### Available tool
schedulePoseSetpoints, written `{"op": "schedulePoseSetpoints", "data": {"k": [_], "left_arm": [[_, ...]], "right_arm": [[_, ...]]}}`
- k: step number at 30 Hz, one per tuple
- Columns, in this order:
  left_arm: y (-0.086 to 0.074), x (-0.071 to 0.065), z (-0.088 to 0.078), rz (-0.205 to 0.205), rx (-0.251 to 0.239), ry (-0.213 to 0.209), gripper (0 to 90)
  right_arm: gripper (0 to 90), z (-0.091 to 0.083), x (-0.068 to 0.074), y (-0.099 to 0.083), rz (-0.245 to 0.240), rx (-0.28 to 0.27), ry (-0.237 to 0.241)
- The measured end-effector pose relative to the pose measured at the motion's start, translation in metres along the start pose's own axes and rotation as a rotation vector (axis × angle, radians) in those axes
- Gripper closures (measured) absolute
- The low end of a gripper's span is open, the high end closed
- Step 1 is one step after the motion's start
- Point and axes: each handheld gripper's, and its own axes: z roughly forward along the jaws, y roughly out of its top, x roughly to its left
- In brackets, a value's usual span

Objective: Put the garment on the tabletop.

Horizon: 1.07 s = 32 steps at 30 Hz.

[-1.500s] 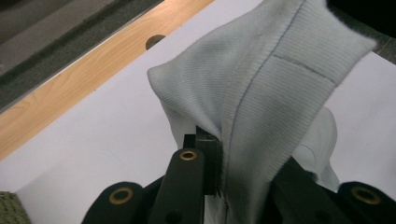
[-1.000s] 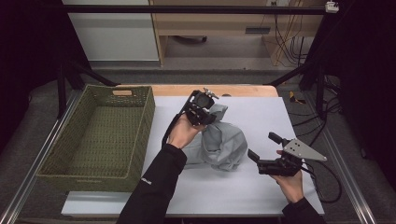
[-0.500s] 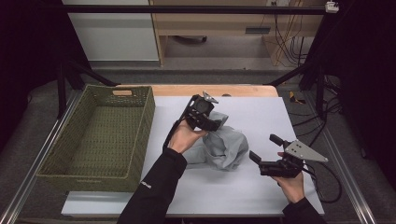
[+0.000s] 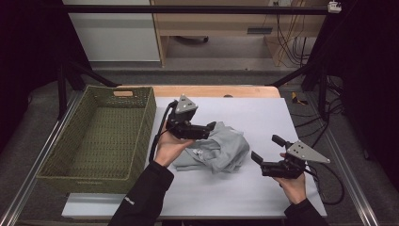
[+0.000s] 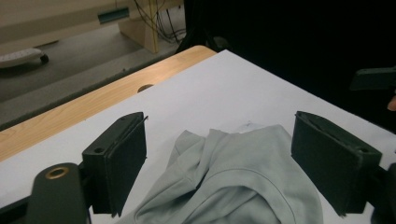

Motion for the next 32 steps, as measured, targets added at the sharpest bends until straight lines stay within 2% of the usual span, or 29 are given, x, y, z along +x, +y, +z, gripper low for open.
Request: {"op": "schedulePoseSetpoints", "data": {"k": [4,8,10,14,19,22,26,27,32], "left_arm": [[-0.021,0.002,-0.011,-0.009,-0.062,-0.001,12.6],[-0.043,0.003,-0.018,-0.038,-0.097,-0.018,9.0],[-0.052,0.002,-0.021,-0.046,-0.119,-0.020,8.2],[-0.070,-0.001,-0.029,-0.035,-0.183,0.006,6.1],[-0.087,-0.003,-0.035,-0.039,-0.239,0.001,6.1],[-0.094,-0.003,-0.035,-0.032,-0.227,0.018,5.5],[-0.104,-0.001,-0.038,-0.054,-0.231,0.020,4.9],[-0.105,0.001,-0.039,-0.058,-0.234,0.019,4.9],[-0.108,0.003,-0.044,-0.050,-0.244,0.022,4.9]], "right_arm": [[0.3,0.001,0.000,-0.001,0.004,0.007,-0.003],[0.3,0.002,-0.002,-0.002,-0.001,0.010,-0.001],[0.3,0.001,-0.001,-0.003,0.013,0.015,-0.005],[0.3,0.001,-0.004,-0.004,0.017,0.011,-0.012],[0.2,0.001,-0.005,-0.005,0.015,0.012,-0.012],[0.2,0.001,-0.006,-0.006,0.015,0.018,-0.014],[0.3,0.000,-0.008,-0.007,0.011,0.009,-0.014],[0.2,0.000,-0.007,-0.006,0.024,0.013,-0.018],[0.3,-0.001,-0.008,-0.007,0.023,0.010,-0.018]]}}
